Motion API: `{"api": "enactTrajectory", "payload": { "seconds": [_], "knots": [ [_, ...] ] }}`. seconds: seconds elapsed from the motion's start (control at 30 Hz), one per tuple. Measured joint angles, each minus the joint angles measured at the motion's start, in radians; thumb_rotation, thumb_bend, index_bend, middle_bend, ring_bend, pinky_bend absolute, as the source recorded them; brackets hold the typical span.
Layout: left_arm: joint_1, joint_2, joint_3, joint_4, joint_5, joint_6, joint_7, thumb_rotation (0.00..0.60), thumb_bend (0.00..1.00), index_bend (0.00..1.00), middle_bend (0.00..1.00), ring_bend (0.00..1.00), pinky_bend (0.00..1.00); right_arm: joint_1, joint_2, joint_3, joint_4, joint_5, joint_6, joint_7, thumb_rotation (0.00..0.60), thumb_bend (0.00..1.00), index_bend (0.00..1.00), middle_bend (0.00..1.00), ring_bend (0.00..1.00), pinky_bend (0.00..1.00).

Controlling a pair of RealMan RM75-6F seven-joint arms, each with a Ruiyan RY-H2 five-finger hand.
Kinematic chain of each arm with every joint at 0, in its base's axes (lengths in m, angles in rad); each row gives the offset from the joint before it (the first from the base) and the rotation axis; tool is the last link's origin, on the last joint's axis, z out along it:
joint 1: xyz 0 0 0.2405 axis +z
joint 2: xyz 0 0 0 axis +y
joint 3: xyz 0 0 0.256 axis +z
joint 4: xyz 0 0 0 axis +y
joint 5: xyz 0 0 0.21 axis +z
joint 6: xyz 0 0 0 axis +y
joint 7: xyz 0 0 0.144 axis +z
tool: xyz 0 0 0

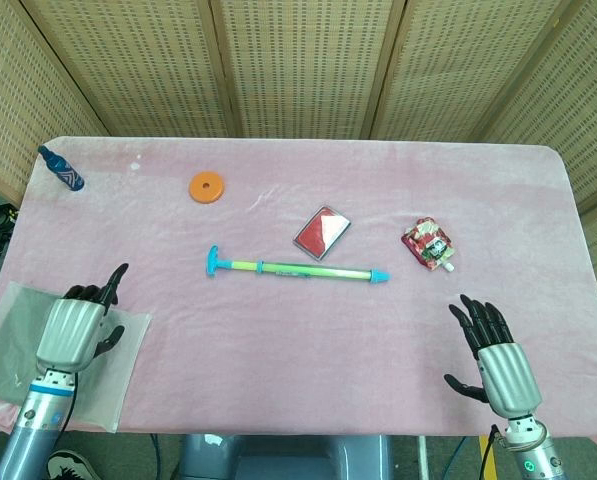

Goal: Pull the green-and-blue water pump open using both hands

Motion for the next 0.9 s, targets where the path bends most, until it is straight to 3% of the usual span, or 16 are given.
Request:
{"api": "enactTrajectory", "payload": {
  "seconds": [0.1,0.37,0.67,0.9],
  "knots": [
    [-0.057,-0.020,-0.043,-0.012,-0.094,-0.056,0.047,0.600,0.27,0.18,0.73,0.63,0.60,0.000,0.003,0.005,-0.001,0.004,0.003,0.005,0.600,0.23,0.01,0.00,0.00,0.01],
    [-0.219,-0.125,-0.137,0.028,-0.315,-0.152,0.183,0.600,0.28,0.29,0.80,0.69,0.65,0.002,0.007,0.015,0.005,0.025,-0.002,0.017,0.600,0.23,0.01,0.00,0.00,0.01],
    [-0.383,-0.235,-0.199,0.115,-0.539,-0.190,0.320,0.600,0.28,0.33,0.81,0.70,0.66,0.006,0.004,0.030,0.026,0.058,-0.016,0.030,0.600,0.23,0.01,0.00,0.00,0.01],
    [-0.510,-0.325,-0.222,0.244,-0.688,-0.215,0.385,0.600,0.32,0.34,0.82,0.71,0.67,0.007,0.000,0.039,0.038,0.066,-0.011,0.038,0.600,0.23,0.01,0.00,0.00,0.01]
  ]
}}
